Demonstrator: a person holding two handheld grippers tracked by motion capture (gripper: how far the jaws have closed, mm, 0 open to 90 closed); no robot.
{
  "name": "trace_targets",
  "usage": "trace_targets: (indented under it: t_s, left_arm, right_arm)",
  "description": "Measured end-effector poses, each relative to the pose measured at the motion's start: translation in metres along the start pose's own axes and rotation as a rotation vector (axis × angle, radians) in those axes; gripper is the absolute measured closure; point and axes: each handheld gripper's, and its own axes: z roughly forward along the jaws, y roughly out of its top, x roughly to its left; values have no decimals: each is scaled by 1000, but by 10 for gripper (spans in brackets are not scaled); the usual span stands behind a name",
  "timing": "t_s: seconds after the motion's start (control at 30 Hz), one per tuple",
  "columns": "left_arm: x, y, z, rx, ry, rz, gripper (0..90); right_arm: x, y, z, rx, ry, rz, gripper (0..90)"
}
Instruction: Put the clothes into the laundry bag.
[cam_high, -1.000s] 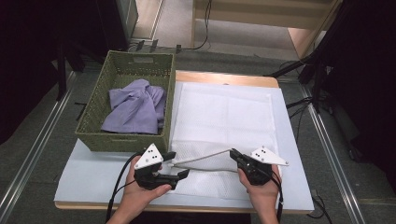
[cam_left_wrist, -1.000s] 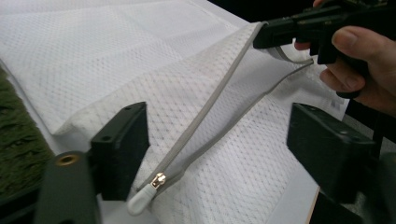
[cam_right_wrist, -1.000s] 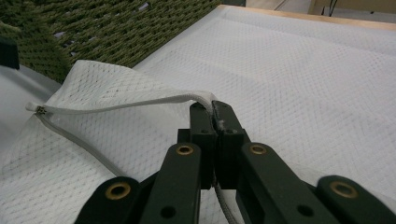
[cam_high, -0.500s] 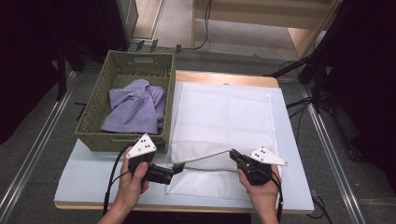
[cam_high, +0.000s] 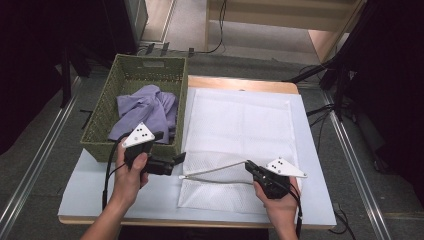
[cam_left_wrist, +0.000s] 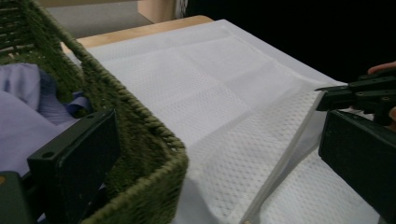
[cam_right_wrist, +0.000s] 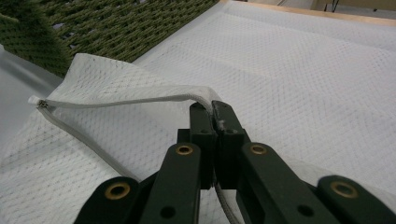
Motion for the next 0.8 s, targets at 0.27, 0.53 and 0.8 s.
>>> trace_targets:
  t_s: [0.27, 0.53, 0.8]
  left_arm:
    - [30, 11, 6, -14, 50, -12, 0]
    - [57, 31, 13, -36, 39, -61, 0]
    - [87, 45, 23, 3, 62, -100, 0]
  right_arm:
    - [1, -1, 2, 3, -2, -7, 888]
    - [1, -2, 2, 6, -2, -6, 888]
    - [1, -2, 2, 6, 0, -11, 888]
